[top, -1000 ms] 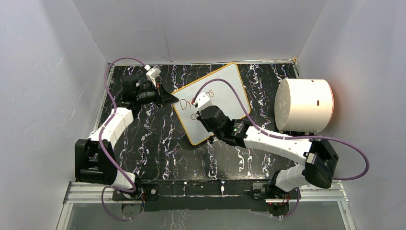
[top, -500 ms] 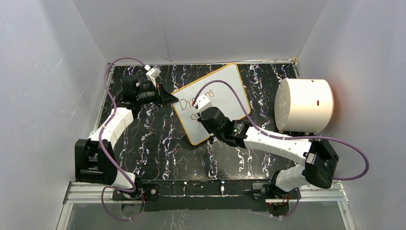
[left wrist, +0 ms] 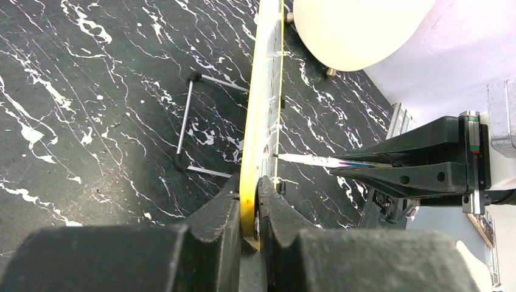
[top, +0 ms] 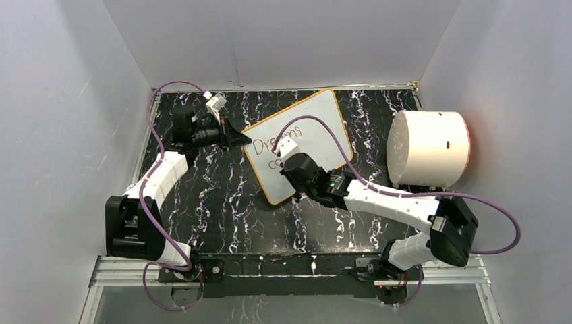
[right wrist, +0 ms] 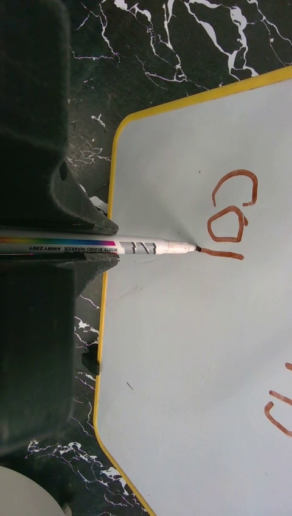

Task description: Write a sentence on the whiteboard

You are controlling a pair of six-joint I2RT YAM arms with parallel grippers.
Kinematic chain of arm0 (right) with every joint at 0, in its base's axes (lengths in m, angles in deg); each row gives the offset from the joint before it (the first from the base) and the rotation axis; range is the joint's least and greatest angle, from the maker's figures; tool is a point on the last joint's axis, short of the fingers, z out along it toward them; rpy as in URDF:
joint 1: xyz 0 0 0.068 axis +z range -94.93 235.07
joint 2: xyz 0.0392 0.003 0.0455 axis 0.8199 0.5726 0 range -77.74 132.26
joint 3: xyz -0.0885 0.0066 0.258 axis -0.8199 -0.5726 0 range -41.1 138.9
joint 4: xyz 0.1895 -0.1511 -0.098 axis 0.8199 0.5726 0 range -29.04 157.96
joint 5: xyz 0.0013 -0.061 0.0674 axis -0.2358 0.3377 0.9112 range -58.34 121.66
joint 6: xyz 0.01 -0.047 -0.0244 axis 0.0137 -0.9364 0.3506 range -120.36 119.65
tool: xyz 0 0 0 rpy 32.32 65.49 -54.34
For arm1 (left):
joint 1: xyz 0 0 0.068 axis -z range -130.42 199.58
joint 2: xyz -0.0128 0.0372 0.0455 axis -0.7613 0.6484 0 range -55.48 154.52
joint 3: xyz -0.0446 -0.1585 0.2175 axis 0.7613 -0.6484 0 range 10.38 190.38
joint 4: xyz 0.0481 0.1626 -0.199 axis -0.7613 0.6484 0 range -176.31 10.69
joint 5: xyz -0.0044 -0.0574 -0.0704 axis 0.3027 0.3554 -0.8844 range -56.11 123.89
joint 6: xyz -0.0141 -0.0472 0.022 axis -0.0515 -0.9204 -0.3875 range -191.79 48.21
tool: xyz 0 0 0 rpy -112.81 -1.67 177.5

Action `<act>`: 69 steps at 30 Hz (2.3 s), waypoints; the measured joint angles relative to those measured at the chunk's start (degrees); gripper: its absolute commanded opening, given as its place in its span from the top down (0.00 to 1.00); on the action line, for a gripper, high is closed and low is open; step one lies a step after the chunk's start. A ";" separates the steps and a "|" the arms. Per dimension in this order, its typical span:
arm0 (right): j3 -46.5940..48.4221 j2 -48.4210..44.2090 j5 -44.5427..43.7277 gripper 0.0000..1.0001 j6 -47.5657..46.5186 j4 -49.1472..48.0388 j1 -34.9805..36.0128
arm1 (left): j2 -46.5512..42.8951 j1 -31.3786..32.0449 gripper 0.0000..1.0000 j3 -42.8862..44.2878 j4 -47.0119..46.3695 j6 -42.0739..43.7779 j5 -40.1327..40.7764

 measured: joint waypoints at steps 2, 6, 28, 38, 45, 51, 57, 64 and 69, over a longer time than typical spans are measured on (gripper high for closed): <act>0.00 0.00 -0.07 1.00 -0.02 -0.09 0.02 | 0.00 0.00 1.00 0.00 0.00 0.00 0.00; 0.00 -0.07 -0.22 1.00 -0.13 -0.26 0.02 | 0.00 0.00 1.00 0.00 0.00 0.00 0.00; 0.07 -0.24 -0.44 1.00 -2.21 -2.56 -0.26 | 0.00 0.00 1.00 0.00 0.00 0.02 0.02; 0.07 -0.33 -0.83 1.00 -2.91 -4.13 -0.48 | 0.00 0.00 1.00 0.00 0.00 0.04 0.02; 0.07 -0.50 -1.40 1.00 -3.23 -5.31 -0.87 | 0.00 0.00 1.00 0.00 0.00 0.04 0.00; 0.07 -0.59 -1.68 1.00 -3.21 -5.77 -1.53 | 0.00 0.00 1.00 0.04 0.04 0.04 0.00; 0.07 -0.70 -1.60 1.00 -2.89 -5.64 -1.92 | 0.02 0.00 1.00 0.07 0.04 0.04 0.02; -0.09 -1.01 -0.92 1.00 -1.62 -4.39 -2.25 | 0.02 0.02 1.00 0.09 0.07 0.04 0.00; -1.01 -1.53 0.04 1.00 -0.33 -3.21 -2.45 | 0.02 0.02 1.00 0.09 0.07 0.04 -0.02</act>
